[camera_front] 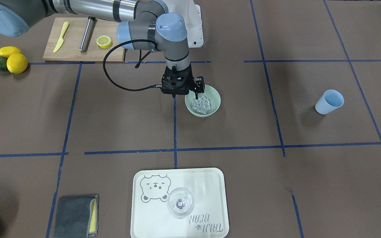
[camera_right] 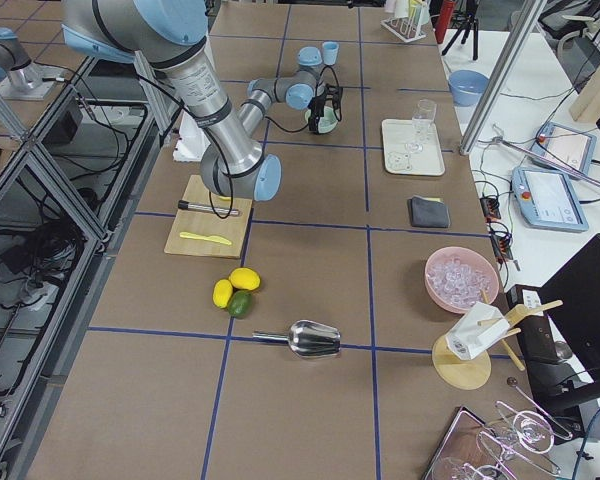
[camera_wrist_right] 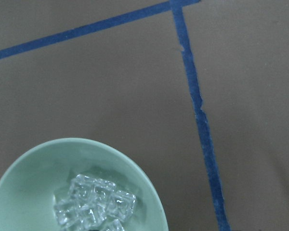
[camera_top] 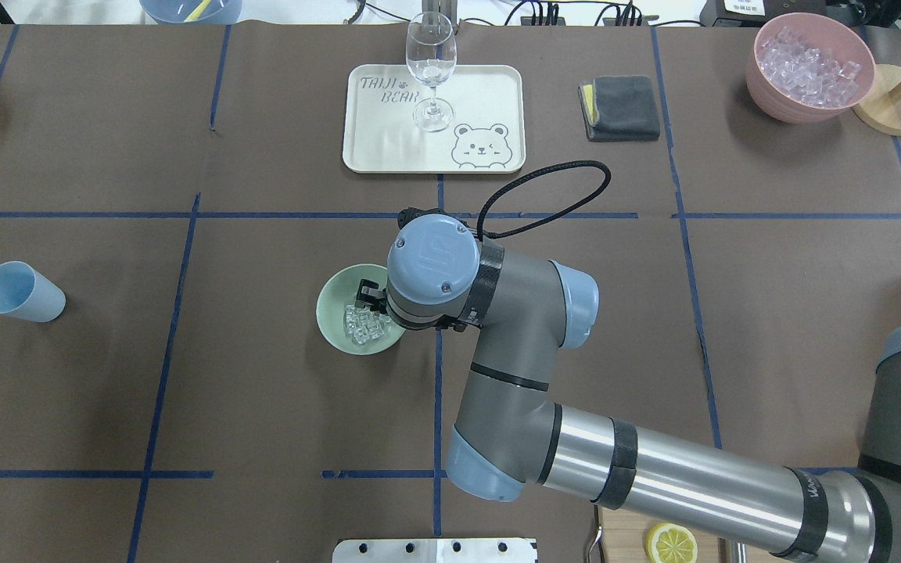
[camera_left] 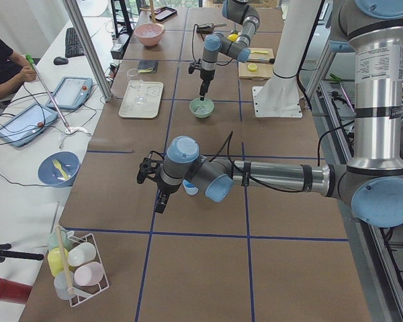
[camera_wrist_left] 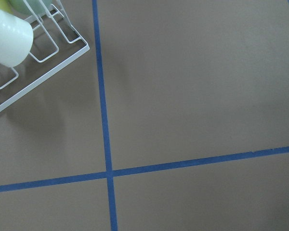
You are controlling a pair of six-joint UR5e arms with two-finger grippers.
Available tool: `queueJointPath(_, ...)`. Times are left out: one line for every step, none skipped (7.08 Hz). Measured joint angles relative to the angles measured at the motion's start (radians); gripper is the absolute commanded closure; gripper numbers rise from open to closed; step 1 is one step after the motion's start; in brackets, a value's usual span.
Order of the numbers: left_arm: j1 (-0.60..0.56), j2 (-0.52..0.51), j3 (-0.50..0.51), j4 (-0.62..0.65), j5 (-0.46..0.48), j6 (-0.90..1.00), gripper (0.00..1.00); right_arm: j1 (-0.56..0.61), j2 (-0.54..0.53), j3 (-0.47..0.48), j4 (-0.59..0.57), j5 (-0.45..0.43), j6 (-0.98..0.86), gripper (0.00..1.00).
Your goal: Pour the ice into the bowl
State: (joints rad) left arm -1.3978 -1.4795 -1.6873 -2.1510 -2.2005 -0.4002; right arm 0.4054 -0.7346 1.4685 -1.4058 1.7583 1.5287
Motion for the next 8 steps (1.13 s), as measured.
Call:
queueJointPath(-0.001, 0.0, -0.003, -0.001, 0.001, 0.0, 0.0, -0.002, 0.006, -0.017, 0.001, 0.0, -0.003, 0.99)
queueJointPath(-0.001, 0.001, -0.005, -0.001, 0.002, 0.0, 0.0, -0.003, 0.009, -0.028, 0.001, 0.0, -0.003, 1.0)
queueJointPath(-0.002, 0.002, -0.006, -0.001, 0.002, 0.0, 0.0, -0.004, 0.008, -0.032, 0.002, 0.0, -0.003, 1.0)
queueJointPath(-0.002, 0.004, -0.007, -0.002, 0.003, 0.0, 0.0, -0.005, 0.009, -0.034, 0.003, 0.0, -0.006, 1.0)
queueJointPath(-0.003, 0.011, -0.007, -0.004, 0.004, 0.0, 0.0, -0.004, 0.011, -0.033, 0.004, 0.001, -0.008, 1.0)
queueJointPath(-0.003, 0.019, -0.01, -0.007, 0.005, 0.0, 0.0, 0.001, 0.01, -0.024, 0.006, 0.004, -0.009, 1.0)
queueJointPath(-0.004, 0.027, -0.018, -0.008, 0.006, 0.002, 0.0, 0.015, -0.001, 0.004, 0.004, 0.011, -0.01, 1.0)
queueJointPath(-0.003, 0.035, -0.025, -0.009, 0.006, 0.005, 0.0, 0.033, -0.035, 0.055, -0.002, 0.02, -0.009, 1.0)
